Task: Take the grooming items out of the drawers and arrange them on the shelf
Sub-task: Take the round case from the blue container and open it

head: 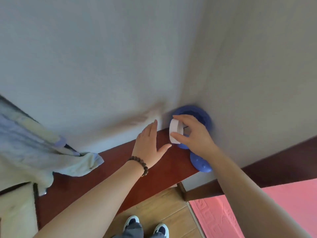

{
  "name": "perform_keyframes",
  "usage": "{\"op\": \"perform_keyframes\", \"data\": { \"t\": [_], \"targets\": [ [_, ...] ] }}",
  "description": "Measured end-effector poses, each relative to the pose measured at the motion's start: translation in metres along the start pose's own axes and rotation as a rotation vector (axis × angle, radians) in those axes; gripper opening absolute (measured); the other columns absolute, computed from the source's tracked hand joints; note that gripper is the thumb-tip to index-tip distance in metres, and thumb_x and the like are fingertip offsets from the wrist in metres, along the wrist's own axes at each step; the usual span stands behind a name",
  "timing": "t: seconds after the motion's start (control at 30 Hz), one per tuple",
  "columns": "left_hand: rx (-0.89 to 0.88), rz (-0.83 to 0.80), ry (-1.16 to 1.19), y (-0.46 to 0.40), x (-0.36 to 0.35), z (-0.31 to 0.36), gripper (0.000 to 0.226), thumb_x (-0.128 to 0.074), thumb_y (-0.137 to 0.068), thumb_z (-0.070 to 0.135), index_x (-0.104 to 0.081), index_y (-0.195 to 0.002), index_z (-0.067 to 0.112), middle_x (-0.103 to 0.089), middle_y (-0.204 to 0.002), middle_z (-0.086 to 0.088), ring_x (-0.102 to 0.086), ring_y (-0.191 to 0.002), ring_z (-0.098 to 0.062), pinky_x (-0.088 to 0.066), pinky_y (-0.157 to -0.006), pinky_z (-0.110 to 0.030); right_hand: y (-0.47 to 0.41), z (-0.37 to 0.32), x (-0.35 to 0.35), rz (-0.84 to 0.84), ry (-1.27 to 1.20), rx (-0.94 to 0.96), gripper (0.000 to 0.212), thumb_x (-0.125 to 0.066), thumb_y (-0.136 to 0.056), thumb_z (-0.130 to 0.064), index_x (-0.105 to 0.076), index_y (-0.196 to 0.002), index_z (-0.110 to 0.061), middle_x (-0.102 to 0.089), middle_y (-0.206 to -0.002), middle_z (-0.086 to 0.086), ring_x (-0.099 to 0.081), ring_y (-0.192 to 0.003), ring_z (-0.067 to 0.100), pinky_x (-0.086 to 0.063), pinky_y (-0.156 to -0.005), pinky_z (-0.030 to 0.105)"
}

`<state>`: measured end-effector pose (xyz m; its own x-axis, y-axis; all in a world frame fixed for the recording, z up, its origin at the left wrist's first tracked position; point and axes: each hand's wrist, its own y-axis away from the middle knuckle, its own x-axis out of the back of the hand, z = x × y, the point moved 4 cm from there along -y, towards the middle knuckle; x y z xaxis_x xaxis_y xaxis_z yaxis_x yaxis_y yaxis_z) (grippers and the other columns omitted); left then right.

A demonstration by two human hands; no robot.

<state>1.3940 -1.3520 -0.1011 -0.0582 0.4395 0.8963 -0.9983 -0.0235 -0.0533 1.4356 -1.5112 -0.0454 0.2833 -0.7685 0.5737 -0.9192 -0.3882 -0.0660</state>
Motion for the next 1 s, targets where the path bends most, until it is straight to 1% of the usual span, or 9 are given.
{"op": "perform_keyframes", "data": {
  "t": [0.1, 0.2, 0.33, 0.43, 0.53, 0.63, 0.73, 0.87, 1.0],
  "targets": [
    [0.118, 0.012, -0.071, 0.047, 0.012, -0.038, 0.083, -0.043, -0.090, 0.060, -0.010, -0.152, 0.016, -0.025, -0.157, -0.005, -0.021, -0.145, -0.020, -0.023, -0.118, -0.038, 0.009, -0.011, -0.054, -0.091, -0.043, 0.004, 0.048, -0.071, -0.082, -0.027, -0.056, -0.127, -0.025, -0.050, -0.120, -0.017, -0.049, -0.114, 0.003, -0.047, -0.096, 0.028],
    [0.238, 0.045, -0.128, 0.097, 0.023, -0.076, 0.078, -0.045, -0.090, 0.058, -0.024, -0.149, 0.012, -0.036, -0.151, -0.007, -0.031, -0.141, -0.023, -0.029, -0.115, -0.040, 0.018, -0.025, -0.113, -0.191, -0.052, 0.049, 0.049, -0.072, -0.080, -0.029, -0.057, -0.127, -0.028, -0.053, -0.123, -0.016, -0.049, -0.116, 0.007, -0.044, -0.100, 0.034],
    [0.440, 0.092, -0.183, 0.162, 0.038, -0.127, 0.073, -0.044, -0.090, 0.057, -0.032, -0.146, 0.011, -0.040, -0.148, -0.008, -0.036, -0.138, -0.023, -0.033, -0.112, -0.040, 0.035, -0.048, -0.188, -0.390, -0.002, 0.072, 0.058, -0.071, -0.079, -0.033, -0.048, -0.132, -0.029, -0.048, -0.132, -0.016, -0.038, -0.121, 0.008, -0.032, -0.096, 0.021],
    [0.577, 0.140, -0.198, 0.206, 0.051, -0.157, 0.070, -0.047, -0.090, 0.052, -0.035, -0.144, 0.009, -0.044, -0.146, -0.012, -0.038, -0.137, -0.027, -0.034, -0.111, -0.043, 0.048, -0.067, -0.238, -0.474, 0.081, 0.166, 0.060, -0.072, -0.076, -0.037, -0.051, -0.130, -0.025, -0.046, -0.132, -0.008, -0.037, -0.119, 0.015, -0.036, -0.097, 0.027],
    [0.684, 0.166, -0.191, 0.242, 0.062, -0.182, 0.069, -0.048, -0.091, 0.050, -0.035, -0.145, 0.009, -0.043, -0.147, -0.011, -0.037, -0.138, -0.026, -0.032, -0.112, -0.042, 0.058, -0.080, -0.281, -0.527, 0.187, 0.202, 0.064, -0.071, -0.077, -0.042, -0.049, -0.135, -0.026, -0.042, -0.134, -0.003, -0.034, -0.122, 0.018, -0.034, -0.097, 0.028],
    [0.745, 0.181, -0.165, 0.269, 0.070, -0.201, 0.068, -0.048, -0.092, 0.050, -0.034, -0.145, 0.010, -0.042, -0.147, -0.011, -0.035, -0.139, -0.026, -0.031, -0.112, -0.042, 0.066, -0.091, -0.314, -0.539, 0.260, 0.212, 0.066, -0.072, -0.077, -0.041, -0.047, -0.137, -0.027, -0.042, -0.134, 0.000, -0.034, -0.124, 0.022, -0.035, -0.102, 0.032],
    [0.773, 0.166, -0.139, 0.288, 0.074, -0.216, 0.069, -0.045, -0.093, 0.050, -0.028, -0.148, 0.011, -0.037, -0.151, -0.010, -0.028, -0.143, -0.025, -0.026, -0.116, -0.042, 0.069, -0.101, -0.339, -0.542, 0.322, 0.213, 0.071, -0.073, -0.076, -0.039, -0.045, -0.139, -0.024, -0.042, -0.136, 0.001, -0.035, -0.126, 0.023, -0.035, -0.104, 0.035],
    [0.775, 0.165, -0.121, 0.303, 0.078, -0.230, 0.070, -0.045, -0.094, 0.048, -0.023, -0.149, 0.012, -0.033, -0.153, -0.009, -0.024, -0.144, -0.025, -0.023, -0.117, -0.041, 0.070, -0.109, -0.363, -0.532, 0.411, 0.217, 0.076, -0.073, -0.076, -0.041, -0.041, -0.141, -0.019, -0.041, -0.142, 0.001, -0.034, -0.131, 0.022, -0.033, -0.107, 0.037],
    [0.749, 0.156, -0.112, 0.306, 0.079, -0.239, 0.070, -0.043, -0.094, 0.050, -0.022, -0.149, 0.012, -0.031, -0.154, -0.009, -0.025, -0.144, -0.025, -0.024, -0.117, -0.042, 0.073, -0.108, -0.372, -0.514, 0.452, 0.220, 0.075, -0.072, -0.078, -0.041, -0.041, -0.142, -0.017, -0.040, -0.145, 0.000, -0.031, -0.135, 0.020, -0.028, -0.108, 0.035]
  ]
}}
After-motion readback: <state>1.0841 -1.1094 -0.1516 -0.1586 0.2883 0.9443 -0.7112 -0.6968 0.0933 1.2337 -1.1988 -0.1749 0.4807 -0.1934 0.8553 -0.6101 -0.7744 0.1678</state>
